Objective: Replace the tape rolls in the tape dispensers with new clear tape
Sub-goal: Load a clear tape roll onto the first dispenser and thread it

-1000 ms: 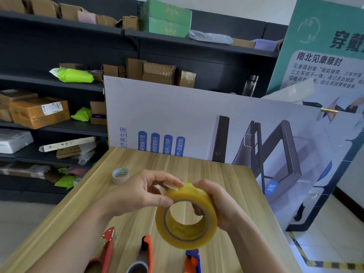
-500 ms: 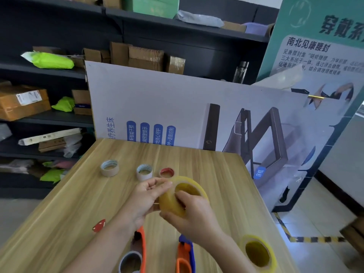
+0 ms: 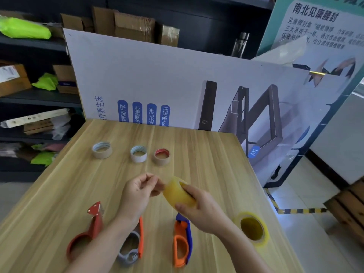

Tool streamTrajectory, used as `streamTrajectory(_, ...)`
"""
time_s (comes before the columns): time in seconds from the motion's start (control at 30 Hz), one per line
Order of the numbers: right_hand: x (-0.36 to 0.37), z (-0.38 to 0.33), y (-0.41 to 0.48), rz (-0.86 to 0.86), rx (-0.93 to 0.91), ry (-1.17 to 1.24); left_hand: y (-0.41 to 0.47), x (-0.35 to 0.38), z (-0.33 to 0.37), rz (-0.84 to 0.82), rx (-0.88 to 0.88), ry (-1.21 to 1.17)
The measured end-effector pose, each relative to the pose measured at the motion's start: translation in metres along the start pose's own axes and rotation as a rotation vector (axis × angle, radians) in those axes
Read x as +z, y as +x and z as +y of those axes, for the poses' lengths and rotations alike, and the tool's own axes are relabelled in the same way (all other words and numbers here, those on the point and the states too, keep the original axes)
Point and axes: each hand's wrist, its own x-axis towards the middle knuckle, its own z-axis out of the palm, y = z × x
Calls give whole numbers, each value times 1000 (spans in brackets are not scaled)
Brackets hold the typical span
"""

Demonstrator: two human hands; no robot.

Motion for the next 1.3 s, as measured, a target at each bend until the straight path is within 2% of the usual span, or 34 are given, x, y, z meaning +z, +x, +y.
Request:
streamTrajectory(0.17,-12,1,-6,-58,208,458,7,-9,-14,-252,-20,-2)
streamTrajectory(0.27,-13,11,-3,-75,307,630,7,-13,-29,-467,61,139)
streamTrajectory(0.37,-12,22,0,-120,379,788,4,-10,-33,-659,48,214)
streamTrajectory(0.47,-11,37,2,-221,352,896,8,-9,-32,-679,-79,51)
streamTrajectory(0.57,-9,45,1,-294,314,948,14,-11,-37,-648,-136,20)
streamTrajectory(0.73,-1,57,2,-207,344,980,17,-12,-48,-693,-279,-54)
streamTrajectory(0.83,0,61,4,-162,362,1019,18,-13,-51,-733,-298,0)
streamTrajectory(0.97,8,67,9,-121,364,1001,19,-6,-54,-580,-318,21)
streamTrajectory(1.07,27,79,10,-65,427,869,20,-9,-58,-551,-386,75)
streamTrajectory(1.2,61,97,12,108,638,645,20,-17,-84,-494,-530,226)
streamTrajectory(1.3,86,114,12,99,766,398,19,-21,-105,-480,-589,363)
